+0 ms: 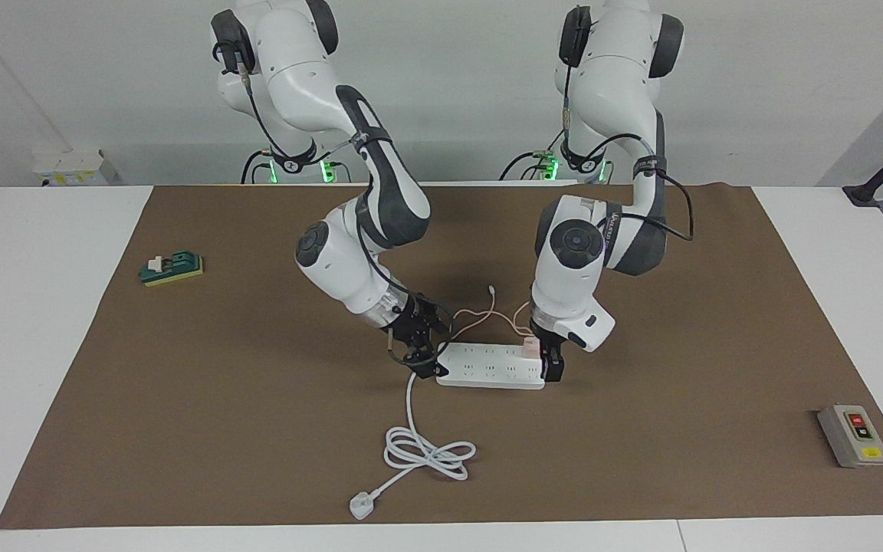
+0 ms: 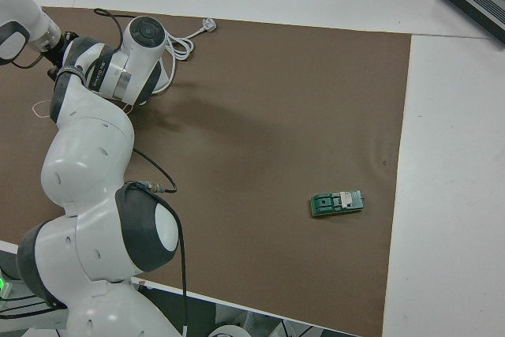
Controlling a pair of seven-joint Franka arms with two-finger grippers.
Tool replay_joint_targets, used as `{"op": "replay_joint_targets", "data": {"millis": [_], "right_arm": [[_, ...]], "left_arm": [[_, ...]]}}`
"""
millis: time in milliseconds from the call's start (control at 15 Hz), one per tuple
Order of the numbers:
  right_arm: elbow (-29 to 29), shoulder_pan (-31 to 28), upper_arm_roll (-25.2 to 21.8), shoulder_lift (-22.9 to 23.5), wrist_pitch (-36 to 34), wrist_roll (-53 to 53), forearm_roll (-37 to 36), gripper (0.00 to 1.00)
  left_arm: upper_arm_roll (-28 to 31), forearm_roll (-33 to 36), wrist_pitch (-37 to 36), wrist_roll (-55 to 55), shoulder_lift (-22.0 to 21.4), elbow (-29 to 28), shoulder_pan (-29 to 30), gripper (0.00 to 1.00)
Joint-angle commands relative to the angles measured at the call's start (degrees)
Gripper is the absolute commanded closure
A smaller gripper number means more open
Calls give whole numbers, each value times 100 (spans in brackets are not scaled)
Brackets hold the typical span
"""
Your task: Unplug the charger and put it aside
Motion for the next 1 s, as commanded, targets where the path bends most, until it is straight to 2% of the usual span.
{"op": "replay_joint_targets", "data": {"millis": [0,400,533,933], "right_arm": [[300,60,1,223,87,-119,183,0],[309,69,10,574,70,-137,340,0],[309,68,10,583,17,-154,376,0],[317,305,27,575,26,47,402,0]], "left_arm": [[66,-82,341,-42,-243,-486,-118,1],[66,-82,377,-42,-278,-619,-171,3],[66,-73,359,-51,-278,-610,-171,10],[92,-3,368,10,-296,-628,-276,59]]}}
